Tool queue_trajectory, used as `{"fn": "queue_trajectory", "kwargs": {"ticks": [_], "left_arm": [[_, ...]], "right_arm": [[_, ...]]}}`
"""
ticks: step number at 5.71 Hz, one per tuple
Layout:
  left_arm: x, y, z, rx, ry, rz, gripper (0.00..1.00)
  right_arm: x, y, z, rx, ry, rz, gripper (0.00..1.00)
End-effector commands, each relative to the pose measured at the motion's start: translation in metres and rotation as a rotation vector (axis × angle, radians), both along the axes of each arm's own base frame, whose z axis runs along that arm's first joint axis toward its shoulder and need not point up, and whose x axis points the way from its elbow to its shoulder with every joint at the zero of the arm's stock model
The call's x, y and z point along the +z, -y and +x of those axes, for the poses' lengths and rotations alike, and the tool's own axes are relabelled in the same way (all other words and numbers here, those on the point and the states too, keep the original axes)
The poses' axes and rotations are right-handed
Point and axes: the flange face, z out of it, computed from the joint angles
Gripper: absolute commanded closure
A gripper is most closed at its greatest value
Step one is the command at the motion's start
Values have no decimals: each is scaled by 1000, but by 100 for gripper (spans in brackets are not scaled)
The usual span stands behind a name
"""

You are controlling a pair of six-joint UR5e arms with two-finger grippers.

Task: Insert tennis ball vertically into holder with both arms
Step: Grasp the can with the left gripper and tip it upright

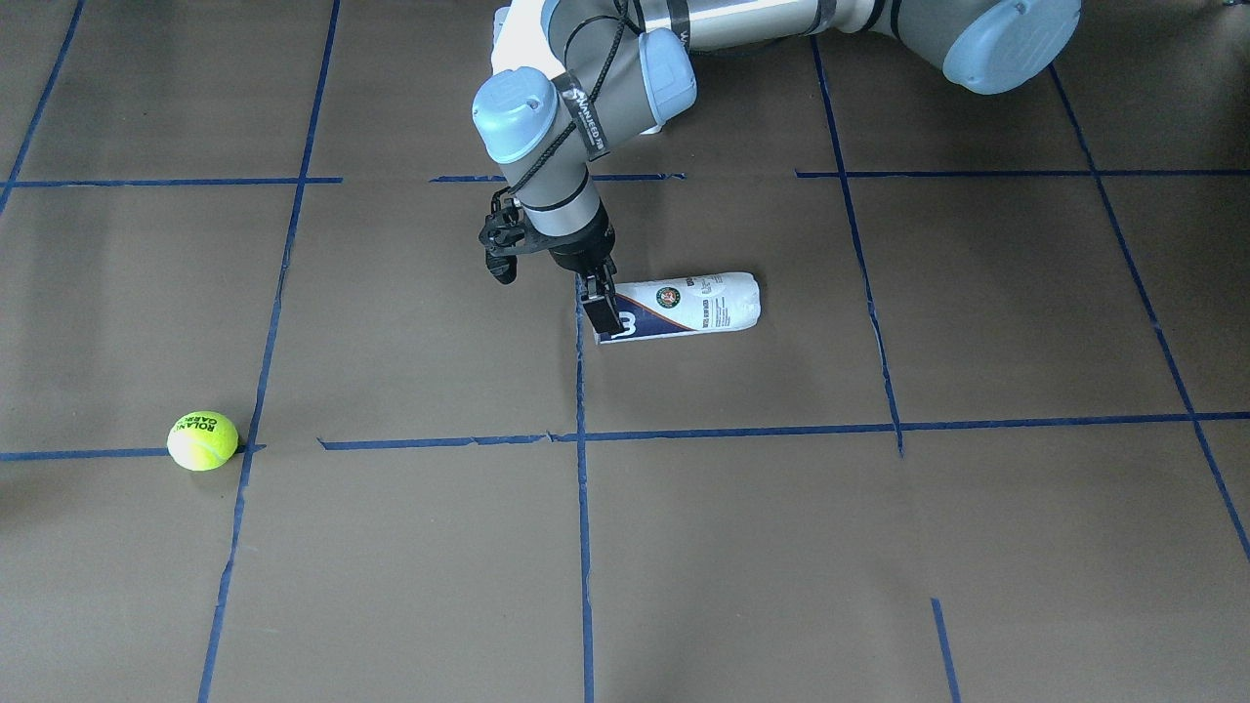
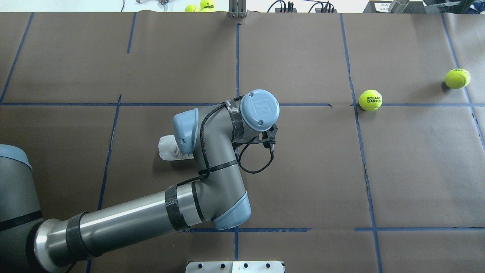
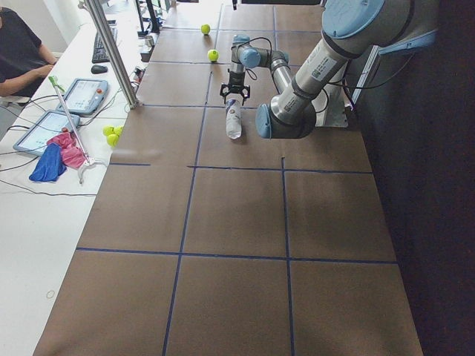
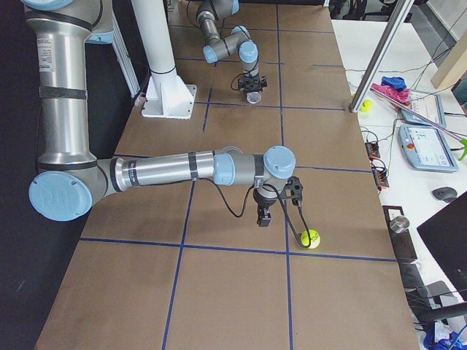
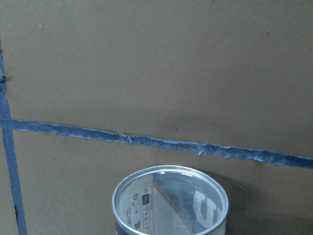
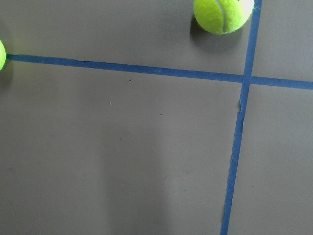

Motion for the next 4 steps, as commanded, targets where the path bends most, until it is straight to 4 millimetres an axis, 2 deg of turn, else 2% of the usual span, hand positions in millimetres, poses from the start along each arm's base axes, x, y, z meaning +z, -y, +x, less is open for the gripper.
{"fn": "queue_trajectory", "kwargs": {"ticks": [1,2,4], "left_arm": [[7,-6,9,7,0,3,0],[16,-6,12,7,-14,10,0],[20,-4,14,6,-7,18,0]], "right_arm": [[-1,0,0,0,2,2,0],[-1,0,0,0,2,2,0],[-1,0,0,0,2,2,0]]}}
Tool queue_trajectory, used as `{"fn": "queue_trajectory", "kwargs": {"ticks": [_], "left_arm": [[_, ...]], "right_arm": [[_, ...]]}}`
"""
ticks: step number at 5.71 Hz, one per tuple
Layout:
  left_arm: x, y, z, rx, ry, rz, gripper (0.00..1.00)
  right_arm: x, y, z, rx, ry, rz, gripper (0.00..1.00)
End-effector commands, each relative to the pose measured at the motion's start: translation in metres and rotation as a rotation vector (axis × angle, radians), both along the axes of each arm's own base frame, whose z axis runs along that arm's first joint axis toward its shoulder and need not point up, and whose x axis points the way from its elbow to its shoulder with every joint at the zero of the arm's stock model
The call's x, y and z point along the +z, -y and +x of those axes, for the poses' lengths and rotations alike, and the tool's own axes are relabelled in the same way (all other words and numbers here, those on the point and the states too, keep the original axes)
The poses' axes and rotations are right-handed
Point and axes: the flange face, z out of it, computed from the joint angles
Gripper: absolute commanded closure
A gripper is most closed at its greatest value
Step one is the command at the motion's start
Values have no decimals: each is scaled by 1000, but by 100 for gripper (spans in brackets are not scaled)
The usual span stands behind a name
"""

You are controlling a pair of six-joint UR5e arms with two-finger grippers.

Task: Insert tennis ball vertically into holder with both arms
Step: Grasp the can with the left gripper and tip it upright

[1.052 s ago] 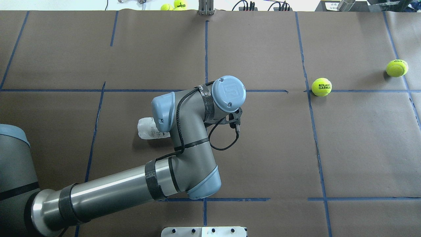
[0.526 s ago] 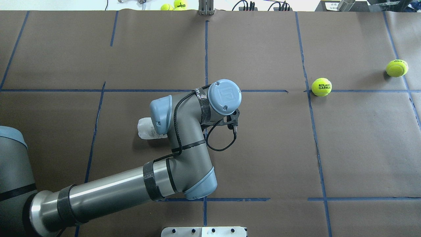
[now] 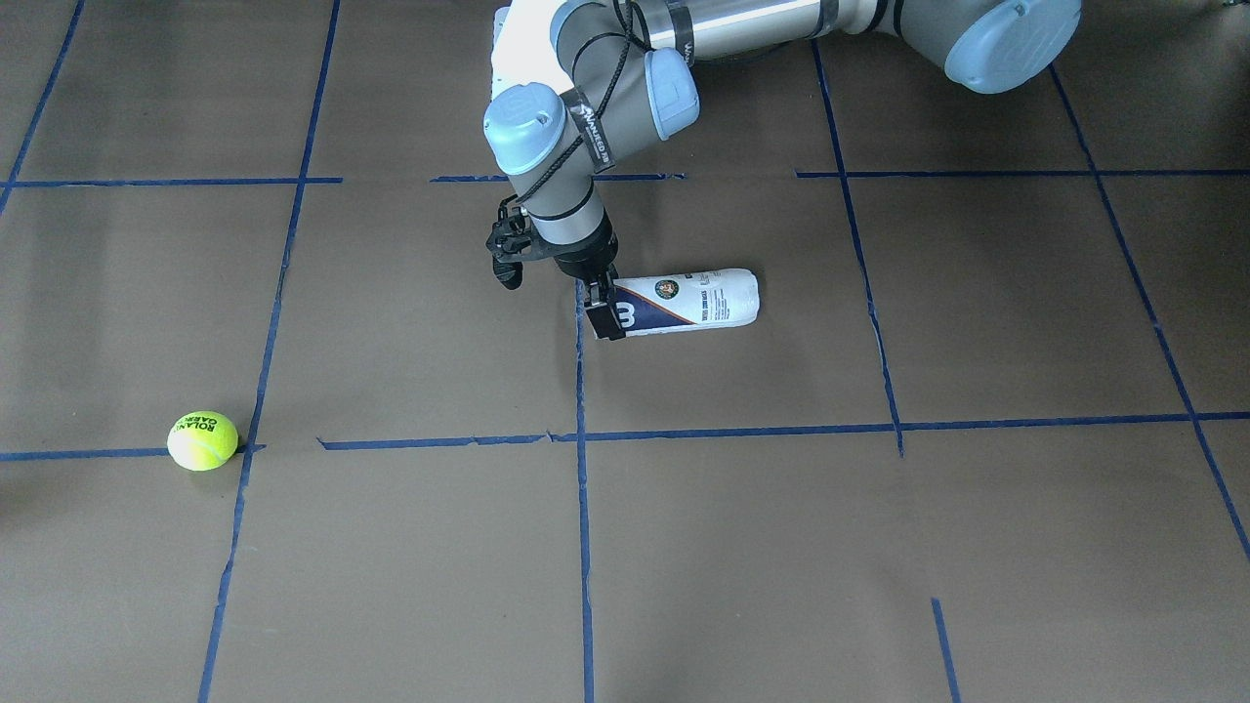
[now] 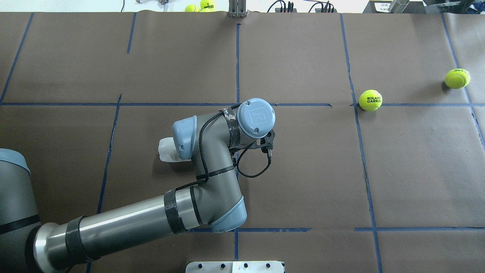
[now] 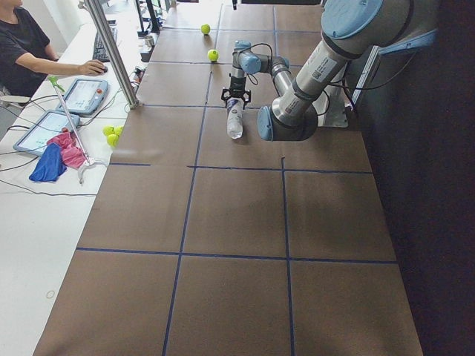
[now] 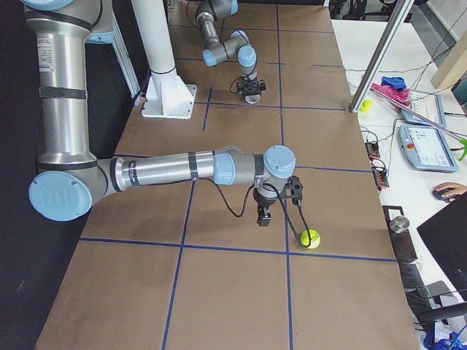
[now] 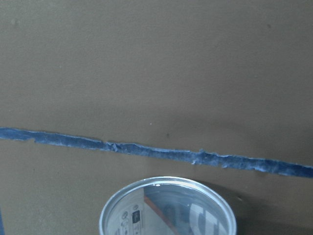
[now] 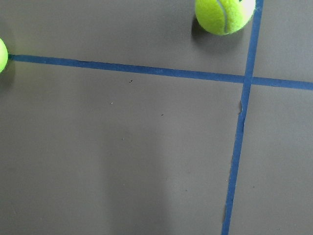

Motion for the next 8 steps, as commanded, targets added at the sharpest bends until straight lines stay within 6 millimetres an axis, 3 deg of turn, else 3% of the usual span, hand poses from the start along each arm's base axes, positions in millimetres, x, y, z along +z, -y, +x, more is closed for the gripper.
{"fn": "queue_trajectory", "kwargs": {"ticks": [1,2,3,5,6,7,8], "left_arm": [[6,5,3,-14,8,28,4],[14,5,3,-17,16,32,26],[12,8,1,-30,23,57,38],[-22,4,-24,-51,-74,94,49],[-56,10,-60,-114,-174,113,49],[-79,14,-75,-196,-330,121,49],[-76,23,-85,-304,-515,97,48]], "right_arm": [[0,0,0,0,0,0,0],[-4,0,-2,-1,28,1,0],[-5,0,-2,0,30,1,0],[-5,0,-2,-1,30,2,0],[-5,0,-2,-1,30,2,0],[-6,0,-3,-1,40,2,0],[-6,0,-3,-1,46,0,0]]}}
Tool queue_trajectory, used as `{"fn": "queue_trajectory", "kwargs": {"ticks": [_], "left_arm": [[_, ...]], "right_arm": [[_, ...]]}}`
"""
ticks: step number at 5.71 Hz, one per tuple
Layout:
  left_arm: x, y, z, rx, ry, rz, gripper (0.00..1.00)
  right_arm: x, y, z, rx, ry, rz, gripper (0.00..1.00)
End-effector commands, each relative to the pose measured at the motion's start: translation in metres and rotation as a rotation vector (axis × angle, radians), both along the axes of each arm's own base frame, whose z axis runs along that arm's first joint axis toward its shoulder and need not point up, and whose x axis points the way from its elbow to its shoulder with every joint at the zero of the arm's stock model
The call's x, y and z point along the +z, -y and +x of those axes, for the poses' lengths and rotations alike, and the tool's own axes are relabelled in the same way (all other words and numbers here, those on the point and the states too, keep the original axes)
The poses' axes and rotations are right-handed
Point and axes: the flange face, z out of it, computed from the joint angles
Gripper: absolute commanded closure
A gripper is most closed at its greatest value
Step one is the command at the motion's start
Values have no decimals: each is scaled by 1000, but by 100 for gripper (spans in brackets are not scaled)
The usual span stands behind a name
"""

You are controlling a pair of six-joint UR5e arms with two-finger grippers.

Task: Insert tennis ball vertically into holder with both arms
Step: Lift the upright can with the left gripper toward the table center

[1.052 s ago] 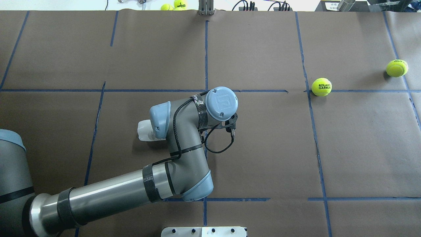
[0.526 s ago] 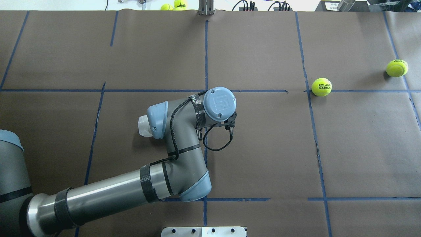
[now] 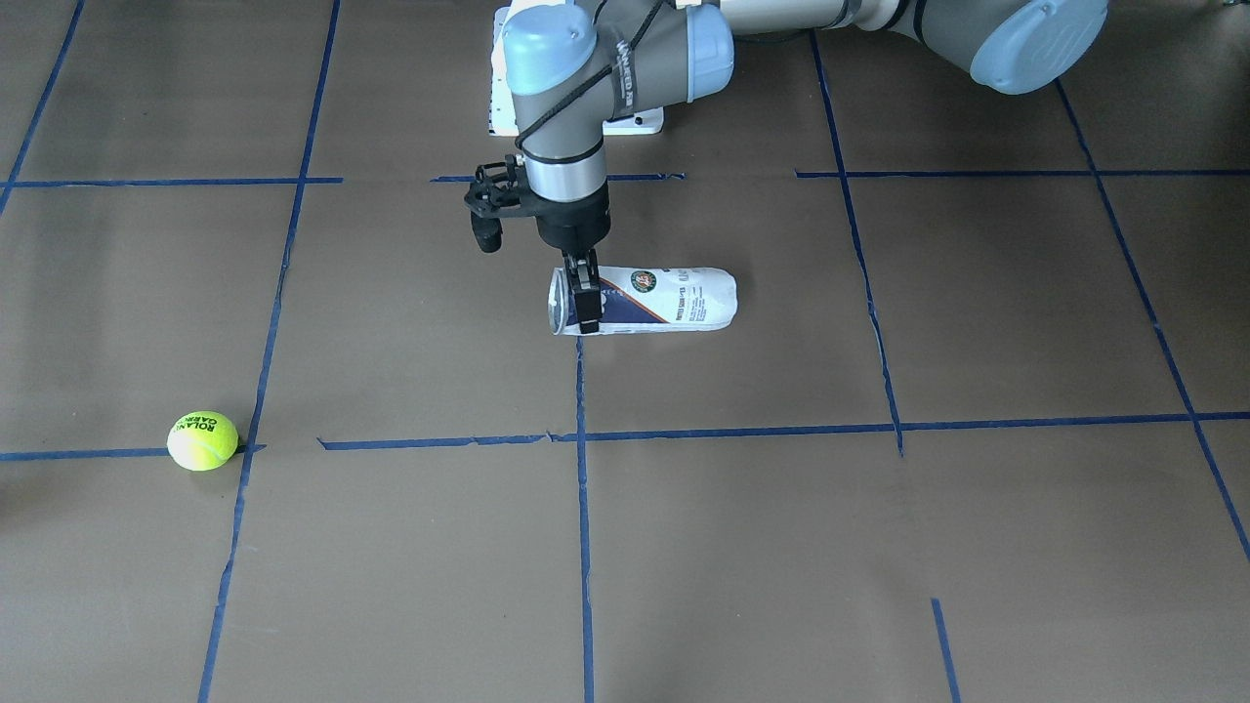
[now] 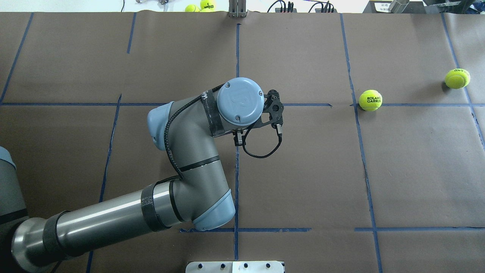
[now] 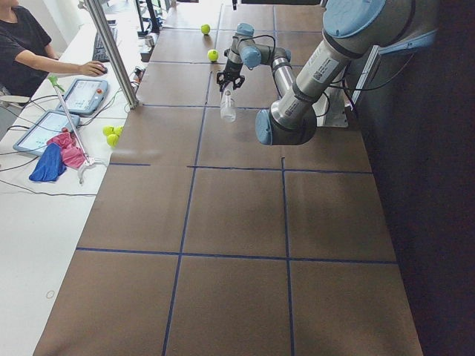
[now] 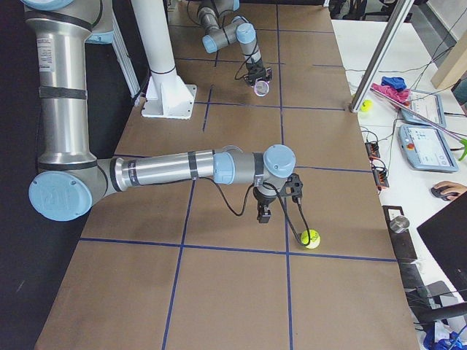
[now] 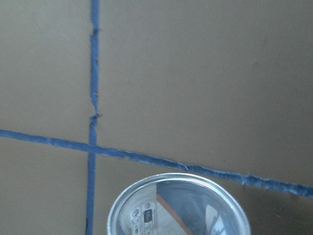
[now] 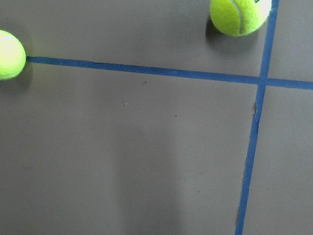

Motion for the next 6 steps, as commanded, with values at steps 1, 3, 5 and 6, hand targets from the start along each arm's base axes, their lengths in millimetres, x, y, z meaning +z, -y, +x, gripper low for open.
{"fn": "queue_trajectory", "kwargs": {"ticks": [1,3,5,6], "left_arm": [[-12,22,-36,-153,-360,-13,48],[27,22,-71,-256,-767,-117,48],[84,8,-91,-230,-935,-98,48],[88,4,-95,-222,-978,-79,48]], "right_arm": [[-2,1,-1,0,7,1,0],[-22,4,-2,-3,25,39,0],[-84,16,-21,-37,44,164,0],[-109,28,-43,-74,55,210,0]]}}
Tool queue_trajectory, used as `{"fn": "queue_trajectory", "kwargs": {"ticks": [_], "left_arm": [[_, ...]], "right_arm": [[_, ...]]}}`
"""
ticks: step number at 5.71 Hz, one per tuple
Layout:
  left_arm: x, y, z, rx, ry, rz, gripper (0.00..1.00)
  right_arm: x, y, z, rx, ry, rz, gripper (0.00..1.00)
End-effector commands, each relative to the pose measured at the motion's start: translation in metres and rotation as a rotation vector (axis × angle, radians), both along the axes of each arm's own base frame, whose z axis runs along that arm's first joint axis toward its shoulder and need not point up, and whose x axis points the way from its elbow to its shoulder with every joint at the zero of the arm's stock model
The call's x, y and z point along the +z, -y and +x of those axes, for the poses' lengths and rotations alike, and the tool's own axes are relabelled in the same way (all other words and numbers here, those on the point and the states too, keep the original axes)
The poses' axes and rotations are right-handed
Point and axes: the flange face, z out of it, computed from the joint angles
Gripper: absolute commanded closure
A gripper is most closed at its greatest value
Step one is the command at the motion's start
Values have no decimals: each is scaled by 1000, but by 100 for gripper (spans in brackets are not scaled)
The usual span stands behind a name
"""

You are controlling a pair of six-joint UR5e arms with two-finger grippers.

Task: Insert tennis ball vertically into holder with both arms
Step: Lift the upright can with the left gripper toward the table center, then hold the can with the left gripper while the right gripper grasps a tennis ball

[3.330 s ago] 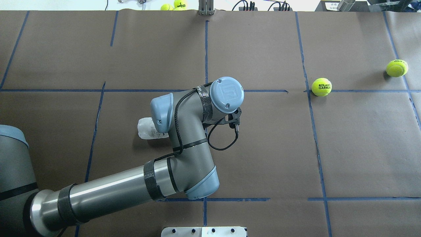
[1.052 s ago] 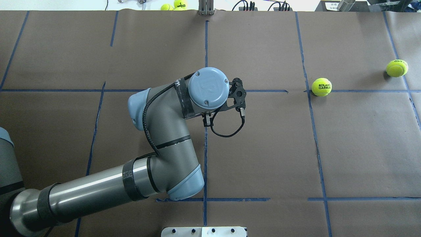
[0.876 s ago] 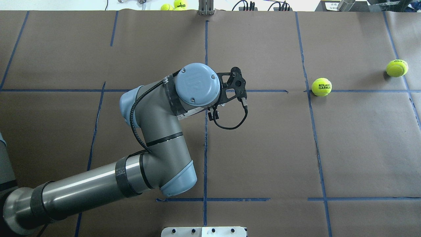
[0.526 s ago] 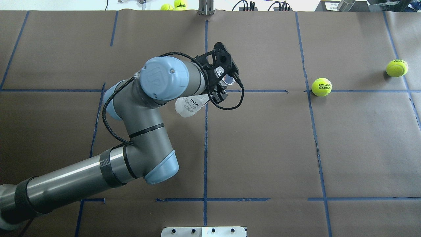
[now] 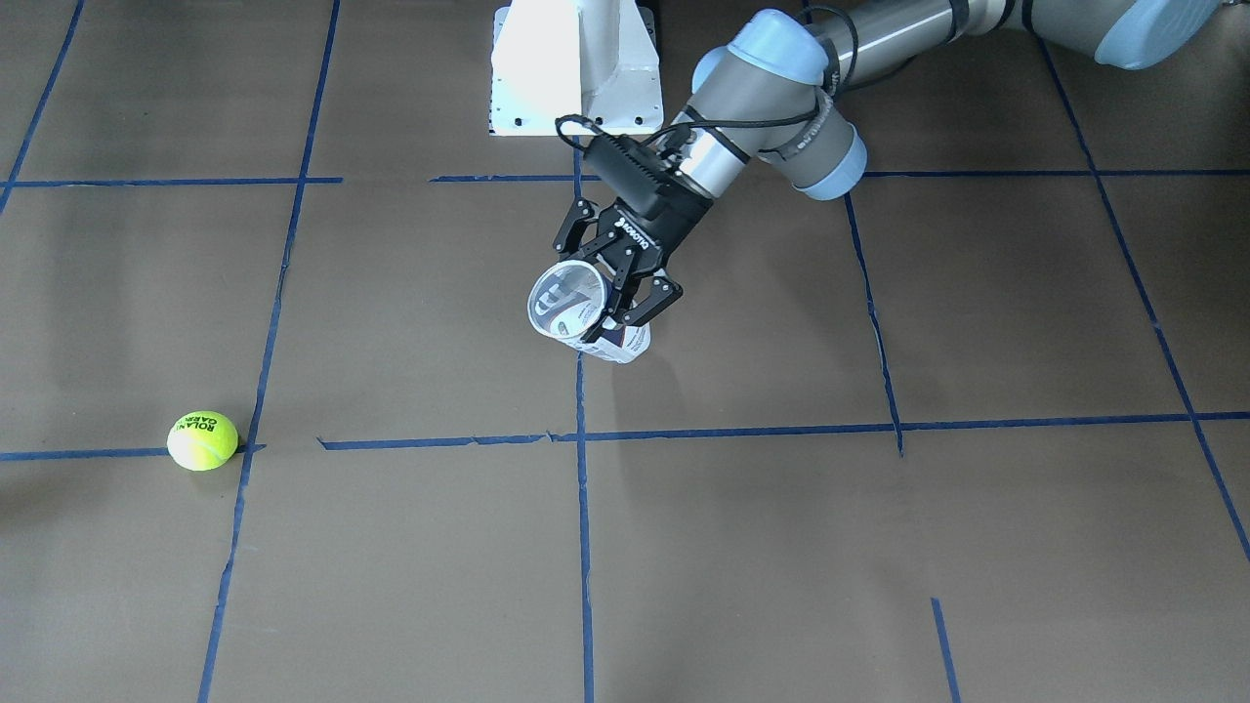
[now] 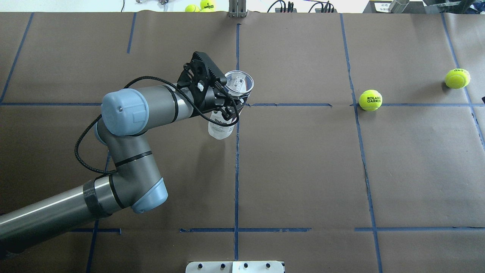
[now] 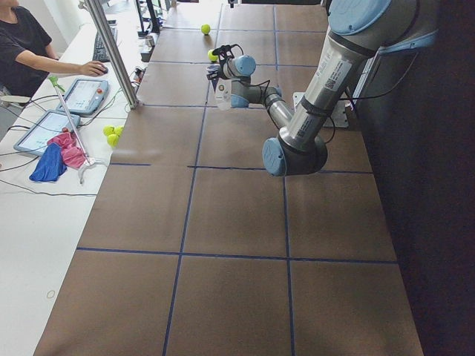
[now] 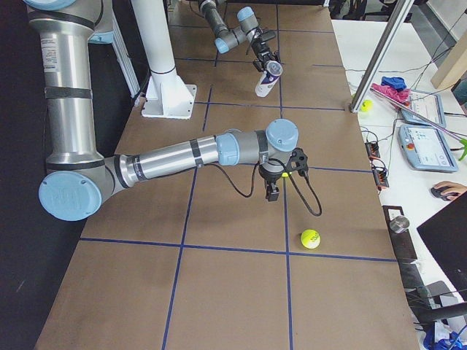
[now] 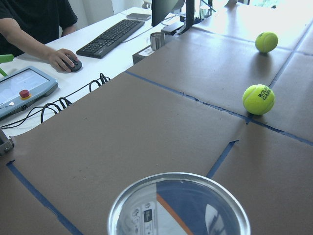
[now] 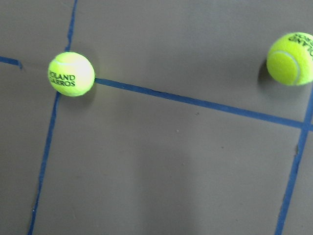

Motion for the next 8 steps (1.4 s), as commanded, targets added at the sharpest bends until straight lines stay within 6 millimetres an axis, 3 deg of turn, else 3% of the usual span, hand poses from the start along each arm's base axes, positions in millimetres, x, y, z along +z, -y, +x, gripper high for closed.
{"fn": "queue_trajectory", "kwargs": {"ticks": [1,2,3,4,5,6,7,8], "left_arm": [[6,-10,-9,-22,-110,54,47],[2,-17,-5,-35,-136,59,47],[1,-23,-5,-46,-171,71,47],[-2,-25,-4,-44,-176,73,46],[-4,-25,-4,-44,-177,73,46],[-4,-25,-4,-46,-178,73,45],[-4,-25,-4,-46,-176,72,45],[-2,-25,-4,-46,-174,71,45]], "right_arm": [[-66,27,-46,1,24,25,0],[-101,41,-80,69,17,-57,0],[-116,50,-107,86,-48,16,0],[-110,57,-144,233,-82,26,0],[-99,61,-180,356,7,-22,1],[-80,63,-191,368,37,-11,1],[-76,57,-223,400,-32,58,0],[-50,56,-244,390,-86,54,0]]}}
